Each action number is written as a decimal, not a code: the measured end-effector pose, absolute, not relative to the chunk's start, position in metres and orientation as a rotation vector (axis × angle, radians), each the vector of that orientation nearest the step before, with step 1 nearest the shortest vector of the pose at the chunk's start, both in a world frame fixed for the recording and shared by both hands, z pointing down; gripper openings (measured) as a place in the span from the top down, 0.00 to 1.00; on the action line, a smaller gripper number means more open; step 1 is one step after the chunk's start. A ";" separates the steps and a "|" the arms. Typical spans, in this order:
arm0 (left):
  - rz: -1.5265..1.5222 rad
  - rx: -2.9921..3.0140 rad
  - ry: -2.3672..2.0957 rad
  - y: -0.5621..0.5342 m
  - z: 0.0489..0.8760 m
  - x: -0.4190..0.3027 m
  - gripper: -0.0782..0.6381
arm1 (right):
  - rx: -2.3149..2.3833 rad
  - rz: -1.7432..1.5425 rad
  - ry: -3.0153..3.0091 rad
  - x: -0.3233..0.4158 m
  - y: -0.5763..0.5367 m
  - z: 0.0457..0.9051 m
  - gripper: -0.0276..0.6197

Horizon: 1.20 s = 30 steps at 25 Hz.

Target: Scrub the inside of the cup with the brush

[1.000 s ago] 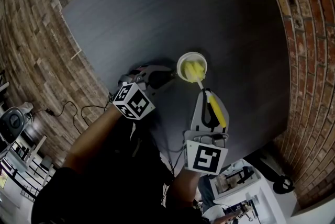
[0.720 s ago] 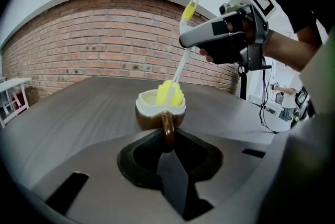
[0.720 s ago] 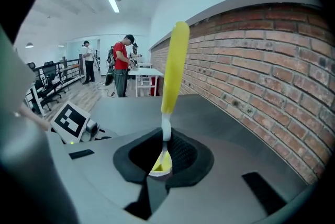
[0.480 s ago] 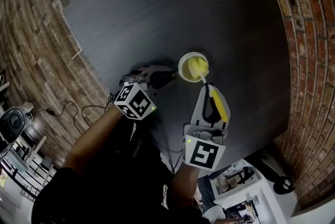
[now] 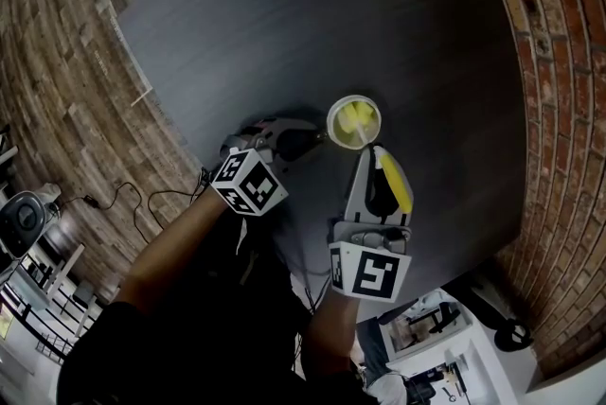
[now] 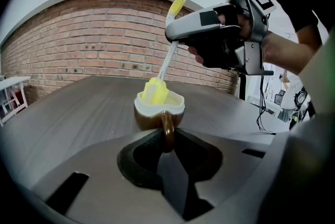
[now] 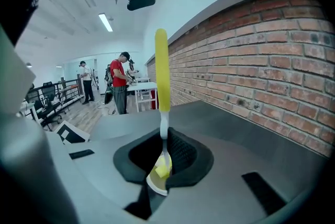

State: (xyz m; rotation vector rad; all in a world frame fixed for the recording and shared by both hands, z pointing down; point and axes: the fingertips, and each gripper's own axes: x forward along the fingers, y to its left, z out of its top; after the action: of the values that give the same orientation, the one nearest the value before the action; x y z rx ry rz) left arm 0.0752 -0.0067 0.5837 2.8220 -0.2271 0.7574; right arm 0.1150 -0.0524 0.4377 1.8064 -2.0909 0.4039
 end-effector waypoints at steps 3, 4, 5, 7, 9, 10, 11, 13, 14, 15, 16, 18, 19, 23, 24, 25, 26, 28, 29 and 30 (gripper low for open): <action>0.757 2.822 -0.231 -0.006 0.585 0.075 0.79 | 1.791 0.406 -2.104 0.110 -0.049 0.437 0.89; 0.757 2.822 -0.233 -0.006 0.585 0.074 0.79 | 1.785 0.408 -2.106 0.109 -0.047 0.437 0.89; 0.758 2.824 -0.234 -0.006 0.585 0.074 0.79 | 1.778 0.411 -2.106 0.107 -0.045 0.437 0.89; 0.761 2.828 -0.240 -0.007 0.584 0.073 0.79 | 1.765 0.421 -2.104 0.106 -0.040 0.438 0.89; 0.768 2.830 -0.245 -0.008 0.584 0.072 0.79 | 1.755 0.436 -2.094 0.107 -0.034 0.439 0.89; 0.771 2.830 -0.246 -0.008 0.584 0.071 0.79 | 1.752 0.440 -2.086 0.107 -0.032 0.440 0.89; 0.774 2.830 -0.247 -0.008 0.584 0.070 0.79 | 1.751 0.441 -2.076 0.108 -0.029 0.440 0.89; 0.780 2.828 -0.250 -0.008 0.585 0.069 0.79 | 1.747 0.427 -2.050 0.109 -0.025 0.441 0.89; 0.783 2.825 -0.252 -0.008 0.585 0.069 0.79 | 1.746 0.418 -2.038 0.110 -0.023 0.441 0.89; 0.783 2.820 -0.253 -0.007 0.585 0.068 0.79 | 1.747 0.410 -2.027 0.111 -0.022 0.440 0.89; 0.779 2.813 -0.256 -0.007 0.585 0.068 0.79 | 1.752 0.403 -2.018 0.113 -0.020 0.439 0.89; 0.762 2.797 -0.270 -0.007 0.585 0.068 0.79 | 1.775 0.392 -2.009 0.115 -0.018 0.435 0.89; 0.752 2.791 -0.280 -0.007 0.586 0.067 0.79 | 1.792 0.388 -2.008 0.116 -0.017 0.432 0.89; 0.708 2.757 -0.323 -0.006 0.583 0.061 0.79 | 1.861 0.395 -2.025 0.121 -0.013 0.418 0.89; 0.698 2.745 -0.331 -0.005 0.581 0.059 0.79 | 1.876 0.401 -2.030 0.123 -0.011 0.415 0.89; 0.689 2.732 -0.341 -0.006 0.579 0.056 0.78 | 1.891 0.408 -2.035 0.124 -0.010 0.411 0.89; 0.681 2.723 -0.353 -0.006 0.577 0.053 0.78 | 1.904 0.413 -2.038 0.125 -0.009 0.408 0.89; 0.661 2.716 -0.376 -0.007 0.569 0.048 0.78 | 1.926 0.420 -2.042 0.127 -0.004 0.402 0.89; 0.649 2.714 -0.387 -0.006 0.563 0.046 0.78 | 1.937 0.424 -2.043 0.128 -0.001 0.398 0.89; 0.635 2.711 -0.401 -0.004 0.558 0.044 0.78 | 1.949 0.428 -2.044 0.130 0.003 0.395 0.89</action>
State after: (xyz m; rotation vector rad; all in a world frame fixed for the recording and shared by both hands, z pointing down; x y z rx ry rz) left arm 0.0445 -0.0041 0.5579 2.7112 -0.4014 0.6345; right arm 0.1303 0.0033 0.3946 1.9491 -2.0438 0.4282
